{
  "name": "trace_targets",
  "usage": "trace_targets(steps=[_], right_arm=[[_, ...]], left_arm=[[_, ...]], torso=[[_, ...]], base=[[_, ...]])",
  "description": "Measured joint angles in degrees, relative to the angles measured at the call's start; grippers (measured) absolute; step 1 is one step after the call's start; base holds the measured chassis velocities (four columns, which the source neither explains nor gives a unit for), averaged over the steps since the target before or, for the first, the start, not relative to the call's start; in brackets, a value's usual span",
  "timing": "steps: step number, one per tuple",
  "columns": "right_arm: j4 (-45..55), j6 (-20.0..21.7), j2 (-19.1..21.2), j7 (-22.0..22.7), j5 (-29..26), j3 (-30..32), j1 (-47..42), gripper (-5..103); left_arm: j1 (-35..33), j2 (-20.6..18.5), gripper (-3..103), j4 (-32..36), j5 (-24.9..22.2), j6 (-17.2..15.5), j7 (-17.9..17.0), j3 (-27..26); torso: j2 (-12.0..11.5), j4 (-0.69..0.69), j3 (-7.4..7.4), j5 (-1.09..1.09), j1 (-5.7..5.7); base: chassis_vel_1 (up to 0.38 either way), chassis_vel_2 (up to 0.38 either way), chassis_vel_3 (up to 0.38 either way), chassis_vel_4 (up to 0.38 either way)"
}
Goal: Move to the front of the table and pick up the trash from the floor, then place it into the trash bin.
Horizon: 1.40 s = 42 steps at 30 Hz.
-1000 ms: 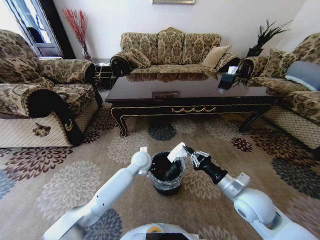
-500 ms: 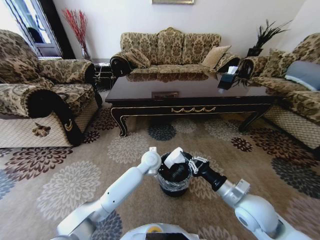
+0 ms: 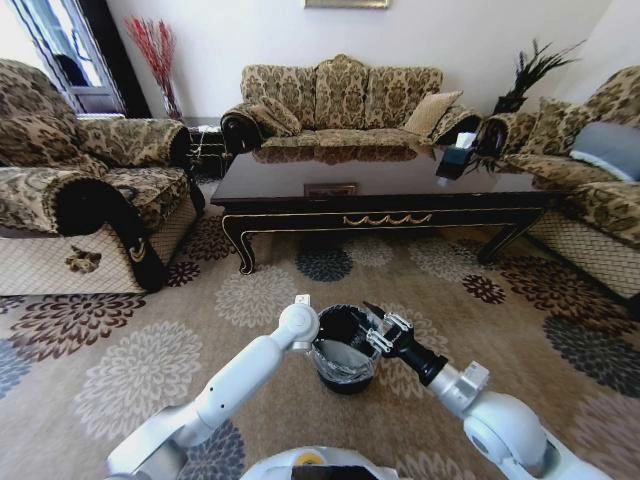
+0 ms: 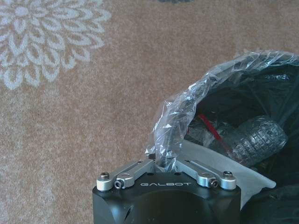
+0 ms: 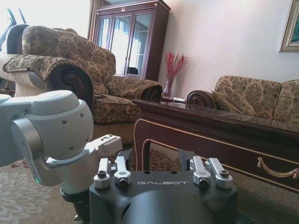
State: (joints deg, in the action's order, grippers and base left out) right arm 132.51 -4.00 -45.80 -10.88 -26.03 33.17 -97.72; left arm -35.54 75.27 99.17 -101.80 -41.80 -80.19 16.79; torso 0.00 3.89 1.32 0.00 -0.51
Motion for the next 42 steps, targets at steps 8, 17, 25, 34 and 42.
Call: trace_targets(steps=[8, 17, 25, 34, 42], right_arm=[[0.0, -0.01, -0.38, 0.03, 0.06, 0.13, -0.22, 87], [0.07, -0.09, -0.78, 0.03, 0.4, -0.08, -0.6, 100], [0.07, -0.09, -1.02, -0.03, 0.73, -0.47, -0.83, 100], [0.33, -0.18, -1.15, -0.11, 0.99, -0.28, -1.49, 100], [0.73, -0.36, -1.64, -0.26, 1.64, 0.0, -2.58, 100]], left_arm=[[-0.73, -2.42, 0, -0.29, 0.0, -0.18, 0.35, -2.71], [-2.47, -5.55, 0, -1.54, 0.18, -0.27, 1.58, -9.37], [-3.94, -6.83, 0, -4.42, 2.15, -0.31, 3.43, -12.9], [-4.49, -6.71, 11, -4.28, 3.86, -0.33, 4.35, -13.71], [-4.63, -7.03, 43, -0.29, 7.23, 0.38, 7.09, -13.95]], torso=[[0.0, 0.0, 0.0, -0.01, 0.0], [0.0, -0.01, 0.0, -0.01, 0.0], [-0.01, -0.02, 0.0, -0.01, 0.0], [-0.01, 0.0, 0.0, -0.01, 0.0], [-0.01, -0.01, 0.0, 0.0, 0.0]], base=[[0.0, 0.0, 0.0, 0.0], [0.0, 0.0, 0.0, 0.0], [0.0, 0.0, 0.0, 0.0], [0.0, 0.0, 0.0, 0.0], [0.0, 0.0, 0.0, 0.0]])
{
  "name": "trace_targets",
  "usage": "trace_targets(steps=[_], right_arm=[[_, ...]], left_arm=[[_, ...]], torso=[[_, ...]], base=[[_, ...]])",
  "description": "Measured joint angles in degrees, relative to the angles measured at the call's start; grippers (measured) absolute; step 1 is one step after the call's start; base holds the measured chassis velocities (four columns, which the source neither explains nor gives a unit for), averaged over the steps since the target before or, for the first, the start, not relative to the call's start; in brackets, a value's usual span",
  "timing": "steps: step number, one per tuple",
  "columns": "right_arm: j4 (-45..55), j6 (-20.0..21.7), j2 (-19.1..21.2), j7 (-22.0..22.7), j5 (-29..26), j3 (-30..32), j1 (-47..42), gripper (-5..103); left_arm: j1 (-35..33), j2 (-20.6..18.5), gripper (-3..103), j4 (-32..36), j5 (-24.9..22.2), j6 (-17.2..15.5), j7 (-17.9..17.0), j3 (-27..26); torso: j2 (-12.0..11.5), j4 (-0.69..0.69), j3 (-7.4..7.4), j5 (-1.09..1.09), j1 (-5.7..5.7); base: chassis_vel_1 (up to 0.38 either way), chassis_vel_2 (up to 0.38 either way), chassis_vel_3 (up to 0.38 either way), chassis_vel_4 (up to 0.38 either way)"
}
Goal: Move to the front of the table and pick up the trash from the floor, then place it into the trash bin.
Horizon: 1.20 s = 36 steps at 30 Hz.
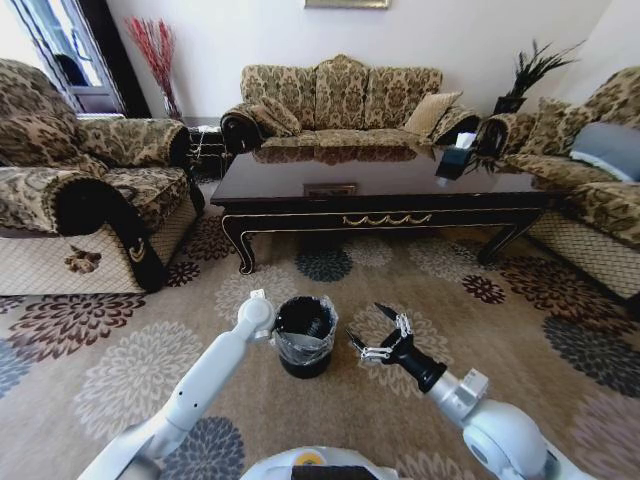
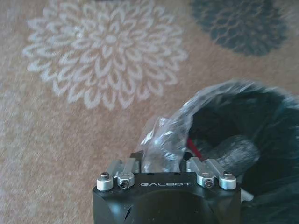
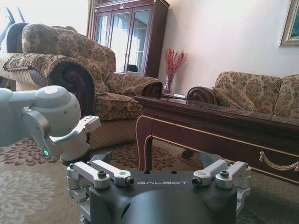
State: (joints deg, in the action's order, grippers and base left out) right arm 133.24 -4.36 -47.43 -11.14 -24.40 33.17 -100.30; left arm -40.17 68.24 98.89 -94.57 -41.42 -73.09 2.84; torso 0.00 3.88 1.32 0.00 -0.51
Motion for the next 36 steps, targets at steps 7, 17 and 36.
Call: trace_targets(steps=[7, 17, 36], right_arm=[[0.17, 0.0, -0.02, -0.01, 0.02, 0.41, -0.11, 100], [-2.78, -0.48, -3.6, 1.81, -2.36, 2.81, 1.52, 100], [-16.41, -8.16, -14.92, 1.37, -5.61, 11.44, 4.19, 100]], left_arm=[[-1.44, -2.88, 64, 6.4, 0.1, 0.12, 0.17, -0.92], [-13.62, -11.74, 98, 18.09, 19.09, 2.83, 14.98, -9.02], [-48.71, -13.21, 100, 28.27, 64.62, 33.69, 55.38, -37.2]], torso=[[0.0, 0.0, 0.0, 0.0, 0.0], [0.0, -0.01, 0.0, -0.01, 0.0], [0.01, 0.02, 0.0, 0.0, 0.0]], base=[[0.0, 0.0, 0.0, 0.0], [0.0, 0.0, 0.0, 0.0], [0.0, 0.0, 0.0, 0.0]])
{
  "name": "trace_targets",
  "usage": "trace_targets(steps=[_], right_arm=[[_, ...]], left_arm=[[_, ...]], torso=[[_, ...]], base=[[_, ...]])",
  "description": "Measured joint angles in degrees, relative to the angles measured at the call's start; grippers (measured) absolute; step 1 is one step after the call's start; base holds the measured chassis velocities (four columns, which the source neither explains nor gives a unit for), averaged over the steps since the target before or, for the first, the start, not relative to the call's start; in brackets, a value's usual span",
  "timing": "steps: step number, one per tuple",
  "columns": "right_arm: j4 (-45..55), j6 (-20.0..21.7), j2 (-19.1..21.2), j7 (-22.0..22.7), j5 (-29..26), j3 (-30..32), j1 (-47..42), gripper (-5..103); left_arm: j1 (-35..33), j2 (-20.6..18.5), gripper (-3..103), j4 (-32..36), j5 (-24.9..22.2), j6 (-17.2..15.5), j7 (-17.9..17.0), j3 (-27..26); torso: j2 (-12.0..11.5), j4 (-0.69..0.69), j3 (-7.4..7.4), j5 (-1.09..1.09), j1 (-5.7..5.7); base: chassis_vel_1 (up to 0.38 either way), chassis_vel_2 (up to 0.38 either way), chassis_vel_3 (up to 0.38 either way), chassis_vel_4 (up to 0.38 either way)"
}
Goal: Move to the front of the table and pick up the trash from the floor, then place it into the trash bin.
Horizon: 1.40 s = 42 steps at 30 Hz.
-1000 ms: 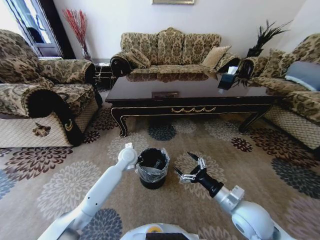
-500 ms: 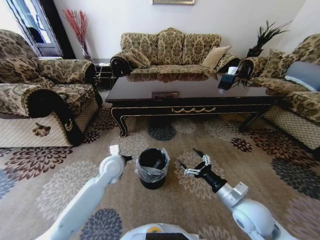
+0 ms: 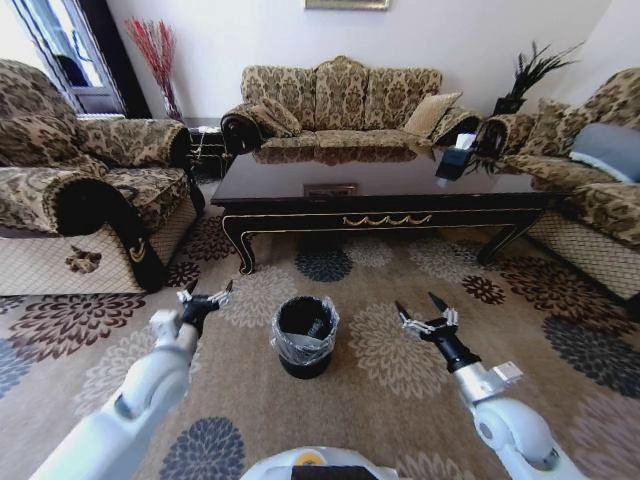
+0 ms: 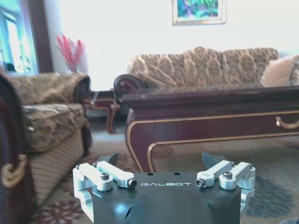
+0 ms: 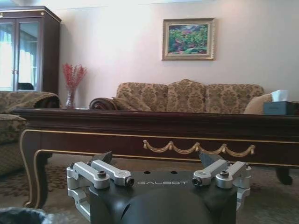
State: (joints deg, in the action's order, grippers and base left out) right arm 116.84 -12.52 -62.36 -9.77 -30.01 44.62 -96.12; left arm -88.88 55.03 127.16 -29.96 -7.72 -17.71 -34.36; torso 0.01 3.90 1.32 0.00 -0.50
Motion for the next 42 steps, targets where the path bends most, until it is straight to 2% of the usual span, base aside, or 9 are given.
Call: trace_targets(steps=[2, 4, 5, 8, 9, 13, 24, 42], right_arm=[[-0.3, -0.23, -0.33, -0.05, 0.18, 0.2, -0.05, 100], [-1.06, -0.9, -1.38, -0.21, 0.78, 1.13, -0.29, 100], [-1.06, -0.9, -1.38, -0.21, 0.78, 1.13, -0.29, 100], [-1.64, -1.88, -2.14, -0.49, 2.45, 2.68, -0.47, 100], [-1.71, -2.08, -2.18, -0.57, 2.78, 2.95, -0.51, 100], [-1.91, -2.45, -2.1, -0.94, 3.16, 3.75, -0.61, 100], [-2.54, -3.41, -1.01, -2.57, 2.97, 5.26, -1.73, 100], [-2.62, -3.58, -1.24, -3.04, 3.05, 5.31, -2.04, 100]], left_arm=[[-0.9, 0.57, 100, 0.05, 0.54, 0.7, 0.43, -0.57], [-5.4, 3.3, 100, 0.51, 2.98, 4.55, 2.8, -2.98], [-5.4, 3.3, 100, 0.51, 2.98, 4.55, 2.8, -2.98], [-11.89, 7.48, 100, 0.84, 7.45, 11.62, 5.19, -5.31], [-13.17, 8.13, 100, 0.88, 8.31, 12.92, 5.58, -5.58], [-16.07, 9.43, 100, 1.58, 9.87, 15.03, 6.48, -5.99], [-18.82, 11.37, 100, 1.89, 10.91, 17.46, 7.68, -5.44], [-18.56, 11.49, 100, 1.44, 10.96, 17.25, 7.27, -5.26]], torso=[[0.0, 0.0, 0.0, 0.0, 0.0], [0.0, -0.01, 0.0, 0.0, 0.0], [0.0, -0.01, 0.0, 0.0, 0.0], [0.0, -0.01, 0.0, 0.0, 0.0], [0.0, -0.02, 0.0, 0.0, 0.0], [0.0, -0.01, 0.0, 0.0, 0.0], [0.0, -0.01, 0.0, 0.0, 0.0], [-0.01, -0.01, 0.01, 0.0, -0.01]], base=[[0.0, 0.0, 0.0, 0.0], [0.0, 0.0, 0.0, 0.0], [0.0, 0.0, 0.0, 0.0], [0.0, 0.0, 0.0, 0.0], [0.0, 0.0, 0.0, 0.0], [0.0, 0.0, 0.0, 0.0], [0.0, 0.0, 0.0, 0.0], [0.0, 0.0, 0.0, 0.0]])
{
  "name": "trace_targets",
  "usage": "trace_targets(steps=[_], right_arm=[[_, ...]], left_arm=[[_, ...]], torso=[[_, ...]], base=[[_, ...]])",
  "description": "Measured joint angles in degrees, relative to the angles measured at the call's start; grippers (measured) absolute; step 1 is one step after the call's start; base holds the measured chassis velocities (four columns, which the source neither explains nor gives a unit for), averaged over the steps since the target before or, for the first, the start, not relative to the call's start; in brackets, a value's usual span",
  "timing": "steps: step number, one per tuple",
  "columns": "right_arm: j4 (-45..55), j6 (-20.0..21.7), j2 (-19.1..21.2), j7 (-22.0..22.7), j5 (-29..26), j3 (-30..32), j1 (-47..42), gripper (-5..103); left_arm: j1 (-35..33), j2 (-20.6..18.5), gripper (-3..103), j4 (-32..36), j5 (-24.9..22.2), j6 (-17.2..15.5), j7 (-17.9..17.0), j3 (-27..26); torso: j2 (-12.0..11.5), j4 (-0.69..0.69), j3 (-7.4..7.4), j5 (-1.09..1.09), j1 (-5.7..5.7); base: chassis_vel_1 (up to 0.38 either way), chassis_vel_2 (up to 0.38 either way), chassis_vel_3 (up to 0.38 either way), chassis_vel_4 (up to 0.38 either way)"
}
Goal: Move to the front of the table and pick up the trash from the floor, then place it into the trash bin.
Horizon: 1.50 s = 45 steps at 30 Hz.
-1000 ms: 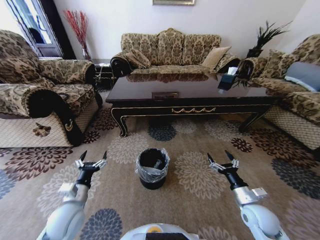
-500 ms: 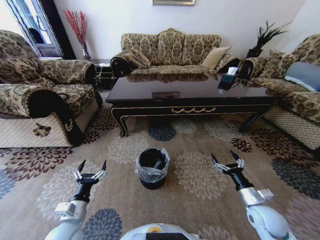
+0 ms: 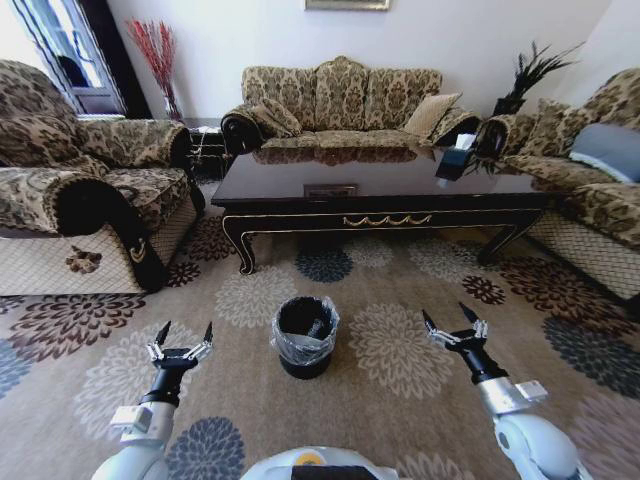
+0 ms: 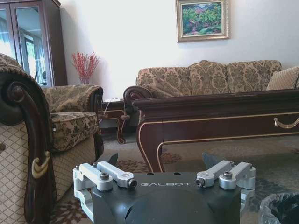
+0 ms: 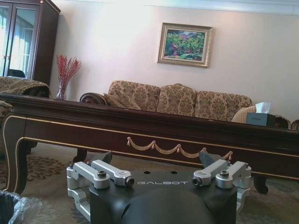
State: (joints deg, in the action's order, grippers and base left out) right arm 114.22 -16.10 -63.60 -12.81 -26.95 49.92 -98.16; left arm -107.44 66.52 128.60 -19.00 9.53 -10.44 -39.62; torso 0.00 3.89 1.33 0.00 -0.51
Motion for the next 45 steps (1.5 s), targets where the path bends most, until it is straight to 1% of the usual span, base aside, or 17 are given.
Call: trace_targets(steps=[25, 45], right_arm=[[0.06, 0.03, 0.01, 0.04, -0.02, -0.08, 0.01, 100], [0.08, 0.09, 0.01, 0.09, -0.02, -0.08, 0.01, 100]], left_arm=[[0.09, -0.07, 100, -0.06, -0.16, -0.18, -0.14, 0.07], [0.08, -0.07, 100, -0.06, -0.16, -0.2, -0.14, 0.07]], torso=[[0.0, 0.0, 0.0, 0.0, 0.0], [0.0, 0.0, 0.0, 0.0, 0.0]], base=[[0.0, 0.0, 0.0, 0.0], [0.078, -0.089, -0.083, 0.087]])
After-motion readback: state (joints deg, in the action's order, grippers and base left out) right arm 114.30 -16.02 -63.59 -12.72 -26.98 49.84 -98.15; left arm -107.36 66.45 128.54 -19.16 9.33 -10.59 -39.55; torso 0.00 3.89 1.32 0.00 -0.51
